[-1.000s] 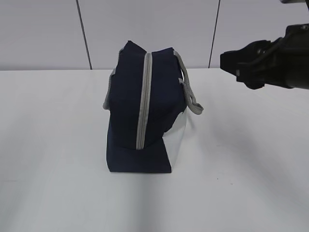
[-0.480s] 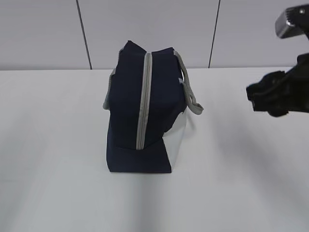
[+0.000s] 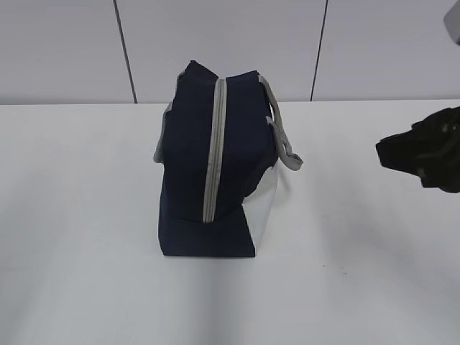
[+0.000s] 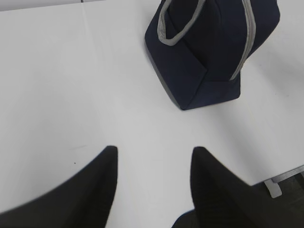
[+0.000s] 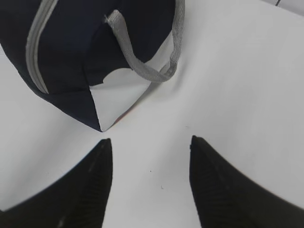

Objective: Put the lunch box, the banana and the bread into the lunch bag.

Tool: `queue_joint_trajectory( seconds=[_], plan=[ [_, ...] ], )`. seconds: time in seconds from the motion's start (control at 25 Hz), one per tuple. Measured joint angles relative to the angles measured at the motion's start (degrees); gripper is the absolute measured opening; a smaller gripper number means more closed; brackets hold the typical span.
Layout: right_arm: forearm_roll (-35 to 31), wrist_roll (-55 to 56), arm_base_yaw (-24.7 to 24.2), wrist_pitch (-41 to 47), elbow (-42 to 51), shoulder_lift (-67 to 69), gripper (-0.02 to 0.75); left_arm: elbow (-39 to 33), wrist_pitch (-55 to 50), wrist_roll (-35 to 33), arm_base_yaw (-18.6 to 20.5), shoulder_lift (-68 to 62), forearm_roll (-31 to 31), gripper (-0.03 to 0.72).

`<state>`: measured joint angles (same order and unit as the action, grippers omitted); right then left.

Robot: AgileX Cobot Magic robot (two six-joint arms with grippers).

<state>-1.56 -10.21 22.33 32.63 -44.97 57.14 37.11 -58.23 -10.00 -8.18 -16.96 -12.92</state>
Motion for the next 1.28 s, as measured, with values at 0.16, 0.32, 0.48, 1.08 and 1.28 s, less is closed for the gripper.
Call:
queue_joint_trajectory(
  seconds=[0.16,0.32,0.48,1.08,1.28],
  plan=[
    [-0.49,0.11,0.0,3.51,0.82,-3.94,0.39,0.0,0.0,0.0,0.0,0.0,-0.05,0.36],
    [-2.5,0.21,-3.46,6.39,4.34,-10.38,0.39,0.0,0.0,0.0,0.0,0.0,-0.05,0.342],
    [-4.44,0.21,-11.32,11.59,7.37,-17.92,0.39,0.0,0.0,0.0,0.0,0.0,-0.05,0.321],
    [-4.64,0.21,-24.13,29.35,14.82,-45.52,0.39,0.0,0.0,0.0,0.0,0.0,-0.05,0.258],
    [-3.05,0.21,-24.35,30.96,15.67,-50.24,0.39,0.0,0.0,0.0,0.0,0.0,-0.05,0.247]
  ],
)
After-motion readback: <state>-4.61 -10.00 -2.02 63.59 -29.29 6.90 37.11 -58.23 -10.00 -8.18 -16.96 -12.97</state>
